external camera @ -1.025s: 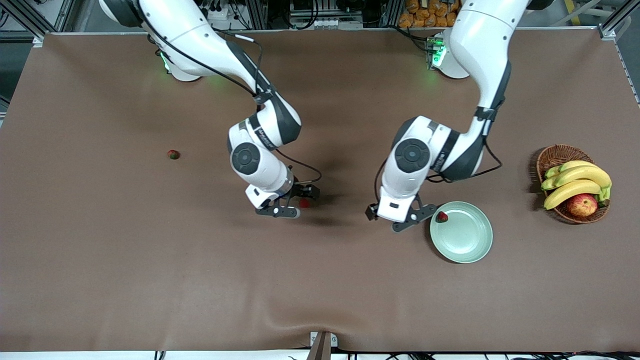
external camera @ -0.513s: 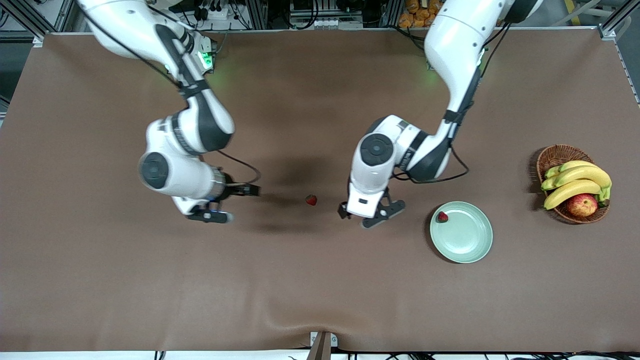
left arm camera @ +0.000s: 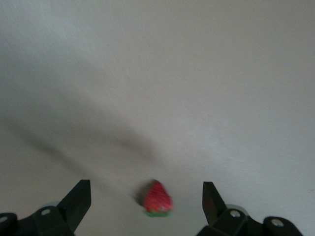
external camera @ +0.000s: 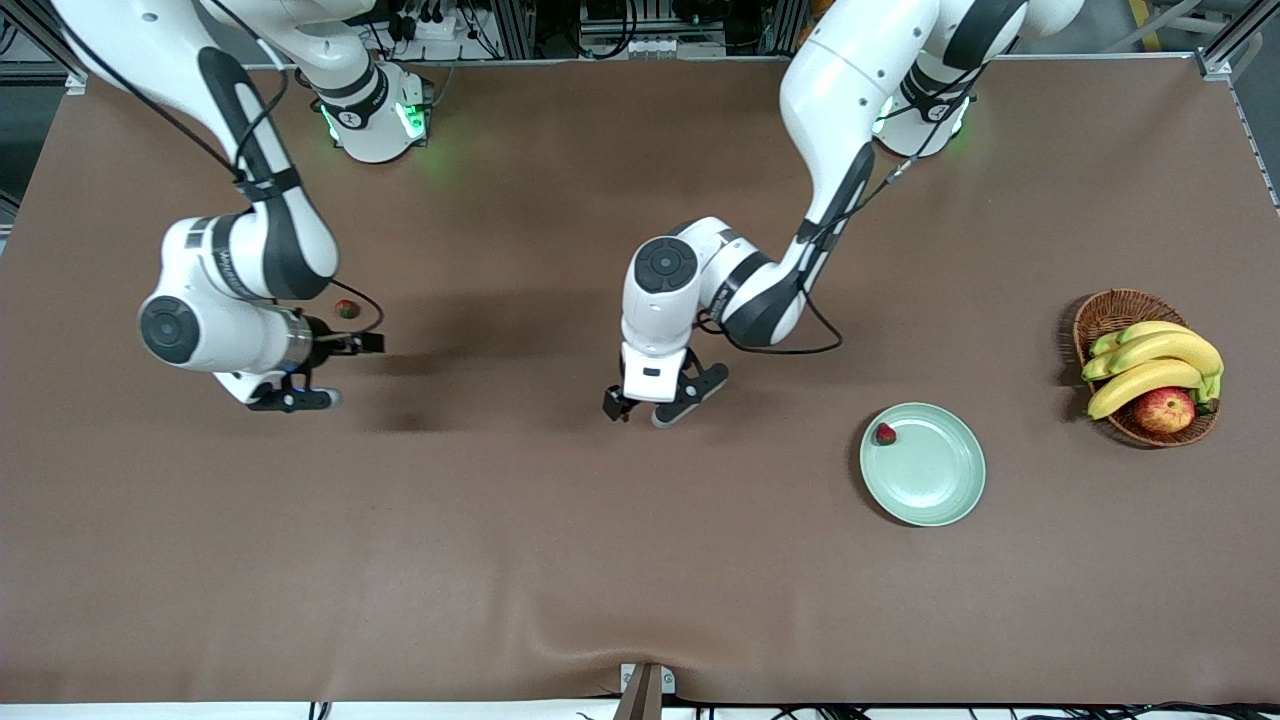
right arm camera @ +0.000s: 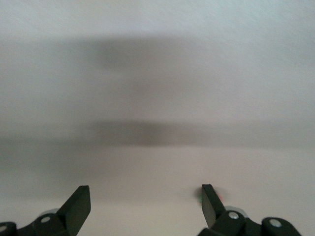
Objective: Collect all strawberries into plate
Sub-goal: 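Lower the left gripper and grasp the second strawberry, then drop the strawberry onto the plate with the left gripper while the right gripper grasps another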
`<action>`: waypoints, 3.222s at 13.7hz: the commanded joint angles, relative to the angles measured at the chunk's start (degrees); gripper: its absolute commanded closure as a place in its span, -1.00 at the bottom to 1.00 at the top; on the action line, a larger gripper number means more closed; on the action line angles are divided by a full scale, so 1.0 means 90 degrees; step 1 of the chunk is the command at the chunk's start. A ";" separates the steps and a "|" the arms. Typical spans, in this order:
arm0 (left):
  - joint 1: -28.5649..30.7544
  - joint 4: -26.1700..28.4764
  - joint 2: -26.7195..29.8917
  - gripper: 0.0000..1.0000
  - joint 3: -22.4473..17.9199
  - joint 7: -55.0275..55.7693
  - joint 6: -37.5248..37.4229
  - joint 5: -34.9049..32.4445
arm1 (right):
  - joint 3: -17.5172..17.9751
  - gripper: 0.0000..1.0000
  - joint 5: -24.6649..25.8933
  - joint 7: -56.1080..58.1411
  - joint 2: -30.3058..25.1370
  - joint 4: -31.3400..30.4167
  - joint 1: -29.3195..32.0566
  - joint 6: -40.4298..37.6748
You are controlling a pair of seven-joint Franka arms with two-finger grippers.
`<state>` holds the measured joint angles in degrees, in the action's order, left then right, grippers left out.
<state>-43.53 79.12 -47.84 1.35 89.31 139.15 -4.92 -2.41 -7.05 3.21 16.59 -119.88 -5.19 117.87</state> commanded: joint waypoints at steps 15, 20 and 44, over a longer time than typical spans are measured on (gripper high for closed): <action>-0.0407 -0.0188 -0.0573 -1.00 -0.0101 -0.0350 0.0341 -0.0811 | 0.0101 -0.96 0.0559 0.0591 -0.0271 -0.1924 0.0596 0.1122; -0.0417 -0.0188 -0.0592 -1.00 -0.0101 -0.0744 0.0272 -0.0801 | 0.0101 -0.95 0.0559 0.0591 -0.0164 -0.2042 0.0684 0.1318; 0.0557 -0.0207 0.0187 1.00 -0.0218 -0.1330 -0.1132 -0.0743 | 0.0111 0.71 0.0559 0.0513 -0.0007 -0.1457 0.0665 0.1504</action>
<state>-43.02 76.26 -49.18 -1.11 77.58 132.93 -11.06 -2.21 -3.15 8.26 17.61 -135.09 -0.35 132.25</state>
